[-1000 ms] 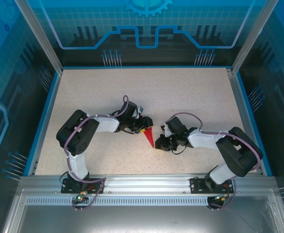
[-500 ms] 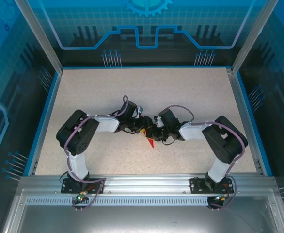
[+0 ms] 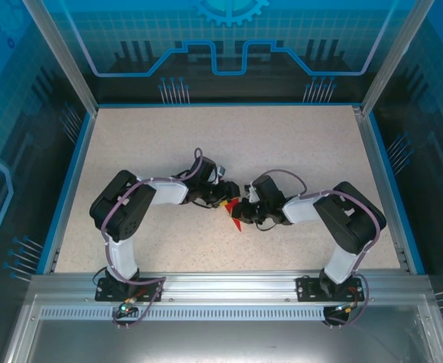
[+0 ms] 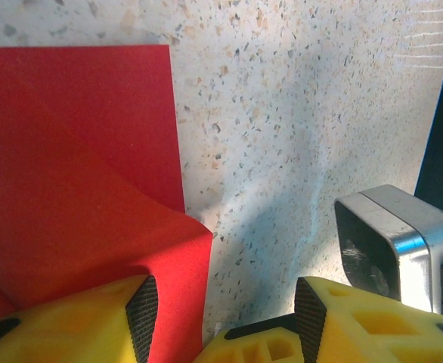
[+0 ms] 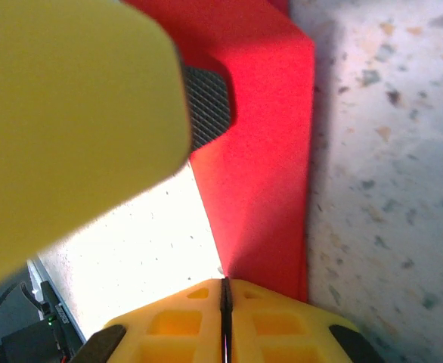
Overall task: Fold a paper plane with a square sheet of paper (pick it up from the middle)
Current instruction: Fold the wing for the fifth time at the center of the table.
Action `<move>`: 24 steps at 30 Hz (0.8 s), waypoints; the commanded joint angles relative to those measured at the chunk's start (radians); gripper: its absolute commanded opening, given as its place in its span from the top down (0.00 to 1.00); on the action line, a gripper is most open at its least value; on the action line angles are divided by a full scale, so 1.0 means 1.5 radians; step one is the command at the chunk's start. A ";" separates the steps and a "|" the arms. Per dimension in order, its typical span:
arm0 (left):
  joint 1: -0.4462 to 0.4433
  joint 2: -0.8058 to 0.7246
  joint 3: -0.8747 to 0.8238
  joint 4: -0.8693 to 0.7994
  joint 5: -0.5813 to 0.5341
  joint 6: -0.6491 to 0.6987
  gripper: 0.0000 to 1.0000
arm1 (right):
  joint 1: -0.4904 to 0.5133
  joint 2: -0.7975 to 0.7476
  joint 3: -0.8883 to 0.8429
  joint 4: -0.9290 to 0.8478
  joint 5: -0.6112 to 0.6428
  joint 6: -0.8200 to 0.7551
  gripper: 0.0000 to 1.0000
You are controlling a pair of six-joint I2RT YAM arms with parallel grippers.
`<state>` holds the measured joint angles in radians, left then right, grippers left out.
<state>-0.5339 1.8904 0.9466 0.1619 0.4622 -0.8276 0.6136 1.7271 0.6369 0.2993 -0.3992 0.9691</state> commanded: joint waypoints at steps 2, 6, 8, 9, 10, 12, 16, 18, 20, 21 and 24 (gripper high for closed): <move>0.004 0.025 -0.001 -0.033 -0.027 0.024 0.45 | -0.011 -0.025 -0.022 -0.126 0.008 -0.013 0.88; 0.004 0.028 -0.008 -0.022 -0.029 0.015 0.45 | -0.008 -0.037 -0.001 -0.162 -0.033 -0.045 0.86; 0.004 0.029 -0.009 -0.020 -0.029 0.012 0.45 | -0.001 -0.037 0.013 -0.201 -0.042 -0.077 0.86; 0.003 0.030 -0.008 -0.019 -0.028 0.013 0.45 | 0.002 -0.040 0.017 -0.231 -0.032 -0.089 0.86; 0.004 0.030 -0.009 -0.018 -0.027 0.012 0.45 | 0.001 -0.046 0.017 -0.251 -0.020 -0.094 0.86; 0.004 0.031 -0.007 -0.015 -0.023 0.011 0.45 | 0.000 -0.068 0.000 -0.249 -0.009 -0.094 0.86; 0.003 0.032 -0.009 -0.010 -0.021 0.010 0.46 | -0.006 -0.113 -0.007 -0.226 0.010 -0.085 0.85; 0.004 0.033 -0.012 -0.008 -0.020 0.009 0.46 | -0.006 -0.121 0.006 -0.201 0.004 -0.080 0.85; 0.004 0.034 -0.015 0.000 -0.018 0.004 0.46 | -0.004 -0.120 0.027 -0.174 -0.005 -0.072 0.85; 0.004 0.034 -0.017 0.003 -0.017 0.003 0.46 | -0.001 -0.118 0.035 -0.165 -0.005 -0.067 0.85; 0.004 0.034 -0.014 0.002 -0.015 0.002 0.46 | 0.007 -0.095 0.063 -0.140 -0.006 -0.056 0.85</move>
<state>-0.5327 1.8938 0.9463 0.1688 0.4694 -0.8326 0.6109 1.5654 0.6777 0.0391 -0.3977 0.8684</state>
